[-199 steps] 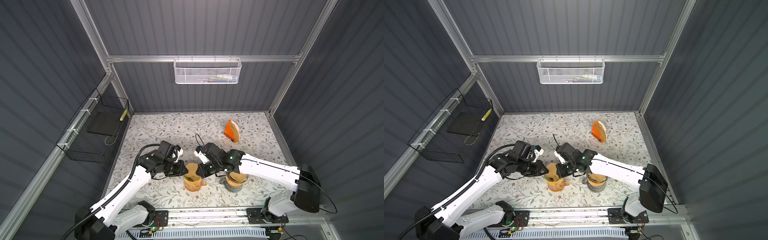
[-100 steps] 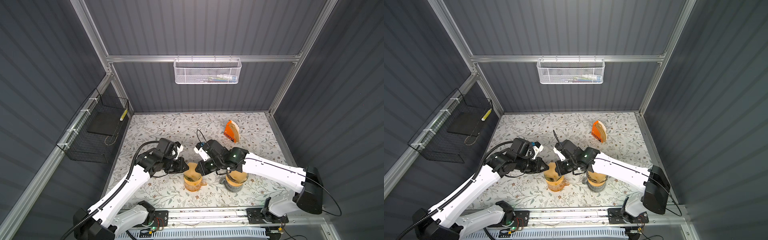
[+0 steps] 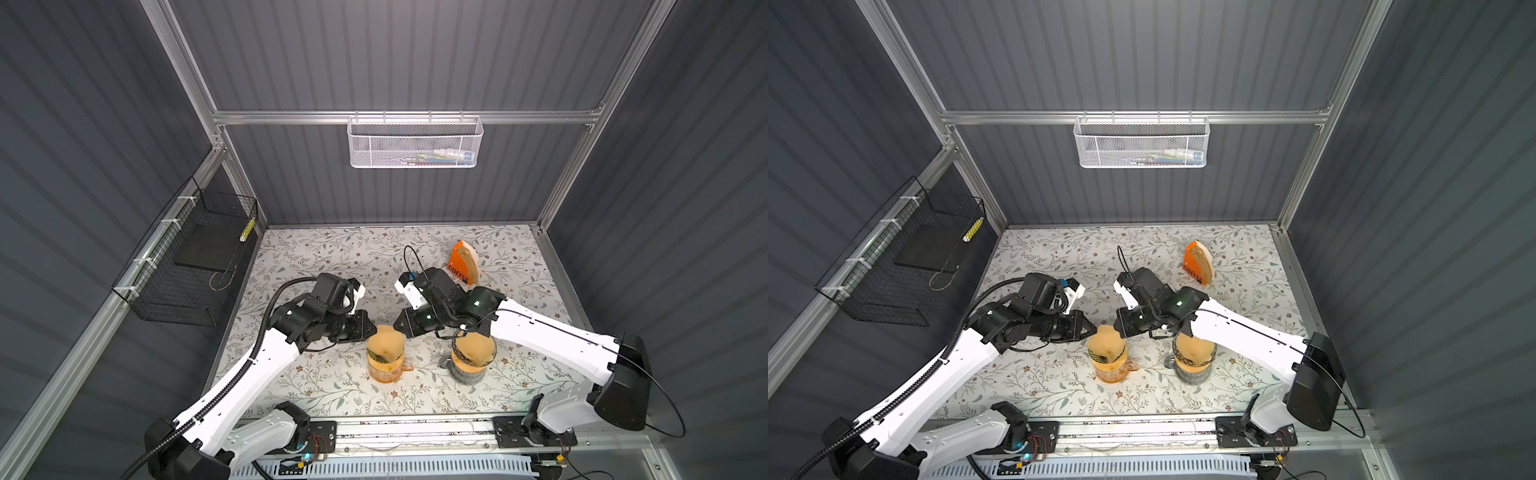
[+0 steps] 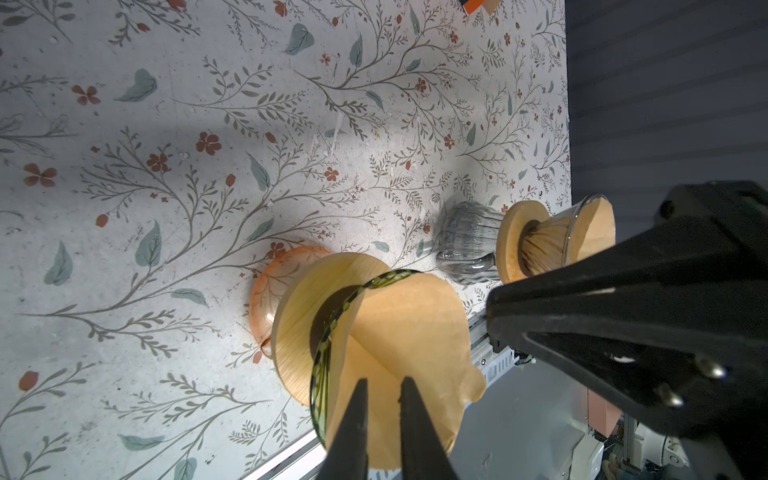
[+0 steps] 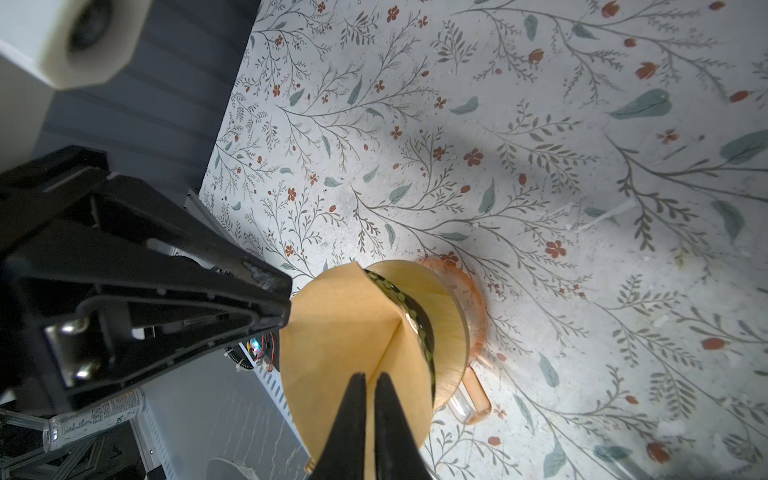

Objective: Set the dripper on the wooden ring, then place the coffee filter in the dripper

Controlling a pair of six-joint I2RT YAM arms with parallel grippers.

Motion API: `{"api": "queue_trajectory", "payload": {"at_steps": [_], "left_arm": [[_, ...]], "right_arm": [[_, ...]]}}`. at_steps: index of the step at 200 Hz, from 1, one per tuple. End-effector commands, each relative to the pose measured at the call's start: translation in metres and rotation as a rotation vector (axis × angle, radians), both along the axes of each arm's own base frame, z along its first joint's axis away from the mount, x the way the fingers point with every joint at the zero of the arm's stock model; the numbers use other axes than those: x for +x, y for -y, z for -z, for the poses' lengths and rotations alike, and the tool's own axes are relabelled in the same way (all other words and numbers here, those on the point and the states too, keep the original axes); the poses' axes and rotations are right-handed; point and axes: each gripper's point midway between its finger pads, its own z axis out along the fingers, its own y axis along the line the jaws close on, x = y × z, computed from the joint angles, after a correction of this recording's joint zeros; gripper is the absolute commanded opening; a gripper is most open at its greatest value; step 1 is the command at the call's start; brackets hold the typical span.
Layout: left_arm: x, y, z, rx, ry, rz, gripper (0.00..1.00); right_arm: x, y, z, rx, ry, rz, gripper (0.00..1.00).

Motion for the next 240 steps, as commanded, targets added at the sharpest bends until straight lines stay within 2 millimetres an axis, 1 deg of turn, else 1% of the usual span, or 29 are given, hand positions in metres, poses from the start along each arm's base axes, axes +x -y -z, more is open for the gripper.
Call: {"api": "queue_trajectory", "payload": {"at_steps": [1, 29, 77, 150, 206, 240], "left_arm": [[0.000, 0.001, 0.010, 0.016, -0.010, 0.009, 0.17], [-0.001, 0.000, 0.021, 0.036, -0.029, 0.015, 0.16], [-0.002, -0.003, 0.028, 0.047, -0.038, 0.012, 0.16], [-0.004, -0.005, 0.030, 0.049, -0.036, 0.005, 0.16], [-0.006, -0.006, 0.033, 0.051, -0.040, 0.001, 0.16], [-0.003, -0.005, 0.022, 0.035, -0.015, -0.004, 0.16]], "right_arm": [[0.001, -0.004, 0.009, -0.013, -0.009, -0.023, 0.11], [0.002, -0.005, 0.017, -0.025, -0.020, -0.025, 0.10], [0.003, -0.004, 0.029, -0.041, -0.035, -0.021, 0.10], [0.001, -0.002, 0.041, -0.058, -0.057, -0.020, 0.10], [0.000, -0.002, 0.044, -0.057, -0.063, -0.019, 0.10], [0.000, -0.002, 0.036, -0.042, -0.053, -0.018, 0.10]]}}
